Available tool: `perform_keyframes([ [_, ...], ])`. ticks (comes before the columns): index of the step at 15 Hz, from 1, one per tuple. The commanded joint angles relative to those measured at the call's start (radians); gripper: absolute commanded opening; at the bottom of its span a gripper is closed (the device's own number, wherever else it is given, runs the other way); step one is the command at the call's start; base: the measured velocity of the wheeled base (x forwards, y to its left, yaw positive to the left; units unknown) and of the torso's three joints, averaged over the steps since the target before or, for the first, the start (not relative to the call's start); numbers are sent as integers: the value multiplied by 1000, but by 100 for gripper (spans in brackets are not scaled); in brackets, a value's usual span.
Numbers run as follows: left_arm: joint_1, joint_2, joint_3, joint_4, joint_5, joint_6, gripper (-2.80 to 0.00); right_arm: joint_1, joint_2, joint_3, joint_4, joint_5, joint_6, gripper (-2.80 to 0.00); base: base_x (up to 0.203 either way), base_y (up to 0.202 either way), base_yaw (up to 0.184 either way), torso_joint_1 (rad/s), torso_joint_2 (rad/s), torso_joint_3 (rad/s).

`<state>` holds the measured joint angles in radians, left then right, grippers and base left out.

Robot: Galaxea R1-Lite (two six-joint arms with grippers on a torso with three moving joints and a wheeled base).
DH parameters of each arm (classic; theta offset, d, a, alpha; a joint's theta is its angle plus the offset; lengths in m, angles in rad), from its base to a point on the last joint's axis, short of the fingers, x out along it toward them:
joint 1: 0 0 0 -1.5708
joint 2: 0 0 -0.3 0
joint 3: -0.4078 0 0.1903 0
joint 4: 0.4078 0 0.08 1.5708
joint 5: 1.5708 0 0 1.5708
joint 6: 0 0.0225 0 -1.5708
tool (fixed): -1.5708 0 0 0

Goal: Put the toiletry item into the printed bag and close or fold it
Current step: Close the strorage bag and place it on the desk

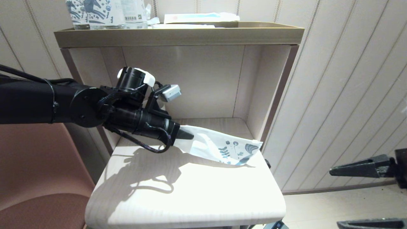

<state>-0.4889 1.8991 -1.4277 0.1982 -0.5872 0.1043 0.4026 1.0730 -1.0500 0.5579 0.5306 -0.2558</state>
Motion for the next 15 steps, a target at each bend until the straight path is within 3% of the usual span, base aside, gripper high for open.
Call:
perform_keyframes([
  [1,12,17,-3,-11,-5,0,-280,2,-4,2,2,3,-1,0,0,0,0,0,0,0],
  [15,23,23,6,-34,-8,0,-280,9,-2,5,-3,3,20,0,0,0,0,0,0,0],
])
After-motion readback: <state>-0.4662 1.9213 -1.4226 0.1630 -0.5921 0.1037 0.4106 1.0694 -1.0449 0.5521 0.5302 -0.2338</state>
